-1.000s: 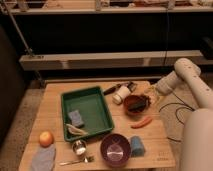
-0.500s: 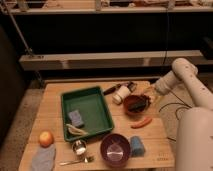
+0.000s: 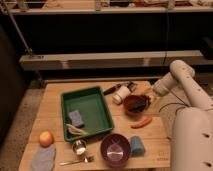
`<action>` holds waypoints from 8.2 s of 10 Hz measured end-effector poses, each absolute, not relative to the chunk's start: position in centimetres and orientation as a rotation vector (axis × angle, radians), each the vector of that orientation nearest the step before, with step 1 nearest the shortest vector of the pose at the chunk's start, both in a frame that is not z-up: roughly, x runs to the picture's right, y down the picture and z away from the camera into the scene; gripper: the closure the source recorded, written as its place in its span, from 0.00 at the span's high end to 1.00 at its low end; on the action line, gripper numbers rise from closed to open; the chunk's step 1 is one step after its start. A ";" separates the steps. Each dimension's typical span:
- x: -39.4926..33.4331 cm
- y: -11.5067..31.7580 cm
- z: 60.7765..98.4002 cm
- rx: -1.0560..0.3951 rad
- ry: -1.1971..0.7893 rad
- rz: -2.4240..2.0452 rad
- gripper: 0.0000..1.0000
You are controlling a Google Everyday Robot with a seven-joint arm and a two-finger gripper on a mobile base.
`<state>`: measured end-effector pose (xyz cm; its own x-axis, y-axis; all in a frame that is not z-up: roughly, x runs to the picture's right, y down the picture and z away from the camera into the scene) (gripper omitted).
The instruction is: Place grapes in tray
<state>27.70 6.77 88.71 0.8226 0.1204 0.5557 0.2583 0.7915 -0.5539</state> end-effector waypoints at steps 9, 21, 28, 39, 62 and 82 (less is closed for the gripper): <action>27.4 8.6 90.1 -0.698 -0.593 -0.060 0.65; 28.5 8.7 91.1 -0.694 -0.581 -0.009 0.34; 28.5 8.1 90.7 -0.689 -0.584 -0.032 0.00; 26.7 -2.2 76.2 -0.420 -0.597 -0.232 0.00; -1.1 -5.5 65.4 -0.323 -1.283 -0.711 0.00; -5.0 5.4 73.4 -0.567 -1.180 -0.768 0.62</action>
<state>-4.98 5.42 73.38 0.1852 -0.2297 0.9555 0.7803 0.6254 -0.0009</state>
